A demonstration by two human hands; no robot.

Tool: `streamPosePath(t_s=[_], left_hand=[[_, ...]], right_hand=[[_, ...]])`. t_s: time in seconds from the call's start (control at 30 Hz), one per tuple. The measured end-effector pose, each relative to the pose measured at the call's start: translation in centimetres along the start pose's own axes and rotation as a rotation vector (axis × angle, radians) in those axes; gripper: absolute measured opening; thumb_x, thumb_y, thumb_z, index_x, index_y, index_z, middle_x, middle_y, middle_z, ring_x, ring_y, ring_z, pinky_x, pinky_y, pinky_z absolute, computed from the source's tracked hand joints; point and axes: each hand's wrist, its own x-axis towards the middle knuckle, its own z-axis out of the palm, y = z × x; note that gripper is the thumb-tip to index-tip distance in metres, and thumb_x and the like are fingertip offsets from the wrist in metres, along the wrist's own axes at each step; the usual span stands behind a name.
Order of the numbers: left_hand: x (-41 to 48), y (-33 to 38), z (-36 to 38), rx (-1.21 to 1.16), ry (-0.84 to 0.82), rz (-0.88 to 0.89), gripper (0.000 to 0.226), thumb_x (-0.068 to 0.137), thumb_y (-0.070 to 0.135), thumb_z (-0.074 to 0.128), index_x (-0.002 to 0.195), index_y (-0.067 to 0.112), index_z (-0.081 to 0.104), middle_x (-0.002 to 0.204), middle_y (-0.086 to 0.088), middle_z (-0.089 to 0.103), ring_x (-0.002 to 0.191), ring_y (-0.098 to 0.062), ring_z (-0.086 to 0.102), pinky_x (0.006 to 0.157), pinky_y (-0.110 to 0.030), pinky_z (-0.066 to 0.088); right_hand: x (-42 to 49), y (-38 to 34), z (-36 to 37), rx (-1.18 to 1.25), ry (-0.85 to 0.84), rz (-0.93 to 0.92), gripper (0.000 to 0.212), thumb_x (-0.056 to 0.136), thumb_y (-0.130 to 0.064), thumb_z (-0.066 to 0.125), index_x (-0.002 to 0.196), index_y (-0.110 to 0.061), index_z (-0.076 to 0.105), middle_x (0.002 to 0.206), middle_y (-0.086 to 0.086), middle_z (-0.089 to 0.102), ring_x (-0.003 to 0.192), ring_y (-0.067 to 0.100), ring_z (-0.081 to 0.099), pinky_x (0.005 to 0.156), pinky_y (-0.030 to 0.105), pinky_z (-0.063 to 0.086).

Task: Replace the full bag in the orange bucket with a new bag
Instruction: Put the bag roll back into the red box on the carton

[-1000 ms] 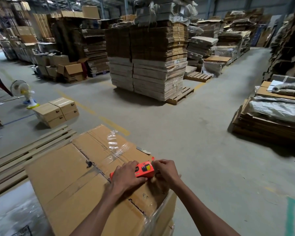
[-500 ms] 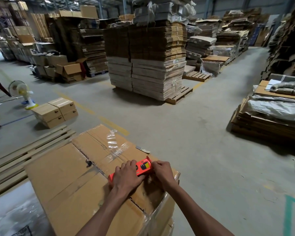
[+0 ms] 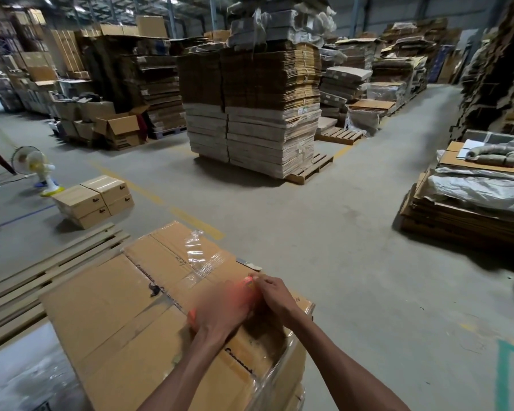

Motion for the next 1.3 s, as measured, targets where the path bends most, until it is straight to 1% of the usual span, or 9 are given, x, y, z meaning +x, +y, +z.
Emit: streamPosePath(t_s=[0.3,0.47,0.53,0.63,0.73,0.87,1.0,1.13,1.3], left_hand=[[0.3,-0.3,-0.8,-0.173,0.019,-0.016,0.069,0.081,0.064,0.054,0.132,0.02,0.04,0.125,0.001,0.057,0.112,-0.019,0.055,0.099,-0.039,0.038],[0.0,-1.9,-1.9,-0.337,-0.02,0.042,0.062,0.076,0.066,0.056,0.128,0.035,0.046,0.114,0.01,0.063,0.096,-0.014,0.061,0.091,-0.036,0.05],[0.4,-2.6,-1.9,-0.356,-0.078,0.082,0.063,0.068,0.068,0.057,0.123,0.039,0.049,0.111,0.012,0.065,0.093,-0.015,0.064,0.083,-0.037,0.054],[1.3,-4.1,-1.7,-0.426,-0.168,0.118,0.068,0.068,0.066,0.065,0.128,0.033,0.055,0.115,0.008,0.068,0.099,-0.013,0.066,0.088,-0.033,0.053],[0.9,-5.7,-1.3,-0.67,0.017,-0.009,0.059,0.069,0.071,0.061,0.112,0.03,0.067,0.104,0.01,0.071,0.096,-0.008,0.067,0.086,-0.029,0.054],[-1.1,-5.5,-0.2,-1.038,0.195,-0.301,0.051,0.091,0.069,0.04,0.107,0.026,0.063,0.092,0.003,0.07,0.08,-0.017,0.073,0.065,-0.028,0.056],[-1.4,-4.2,-0.3,-1.517,0.402,-0.425,0.064,0.102,0.058,0.021,0.116,0.013,0.064,0.111,-0.001,0.067,0.102,-0.014,0.064,0.092,-0.033,0.047],[-0.9,-5.1,0.1,-2.016,0.604,-0.617,0.059,0.104,0.048,0.026,0.098,0.004,0.065,0.092,-0.013,0.069,0.084,-0.021,0.065,0.076,-0.028,0.05],[-1.0,-6.5,0.5,-2.248,0.584,-0.857,0.035,0.101,0.032,0.042,0.087,0.008,0.064,0.081,-0.008,0.067,0.073,-0.02,0.063,0.062,-0.023,0.056]], right_hand=[[0.4,0.6,2.0,-0.108,0.135,-0.054,0.029,0.101,-0.023,0.048,0.117,-0.011,0.069,0.105,0.0,0.069,0.093,0.011,0.066,0.074,0.016,0.054],[0.8,0.2,1.3,-0.173,0.017,-0.092,0.042,0.103,-0.025,0.038,0.141,-0.015,0.051,0.128,-0.007,0.048,0.123,0.02,0.053,0.098,0.027,0.048],[1.2,0.2,1.3,-0.238,0.01,-0.119,0.039,0.103,-0.02,0.035,0.132,-0.013,0.059,0.125,-0.002,0.055,0.115,0.02,0.057,0.092,0.025,0.048],[1.2,0.7,1.7,-0.229,0.027,-0.162,0.029,0.101,-0.016,0.036,0.103,-0.014,0.065,0.1,0.005,0.065,0.086,0.016,0.06,0.073,0.028,0.046],[1.2,1.5,1.8,-0.193,0.05,-0.18,0.03,0.1,-0.015,0.038,0.092,-0.012,0.067,0.081,0.0,0.065,0.068,0.009,0.057,0.062,0.024,0.043],[0.8,1.6,2.3,-0.113,0.115,-0.141,0.032,0.103,-0.019,0.04,0.099,-0.017,0.071,0.085,-0.002,0.071,0.071,0.006,0.068,0.061,0.017,0.052],[1.0,1.8,2.2,-0.002,0.149,-0.059,0.028,0.103,-0.019,0.044,0.109,-0.016,0.072,0.093,0.004,0.075,0.081,0.017,0.074,0.076,0.039,0.062],[1.0,2.1,2.5,0.03,0.184,-0.092,0.025,0.102,-0.02,0.047,0.102,-0.025,0.072,0.094,0.003,0.076,0.082,0.016,0.075,0.078,0.039,0.062],[1.4,2.6,3.2,0.005,0.249,-0.109,0.026,0.1,-0.023,0.05,0.111,-0.018,0.072,0.096,-0.001,0.075,0.083,0.013,0.074,0.078,0.038,0.062]])
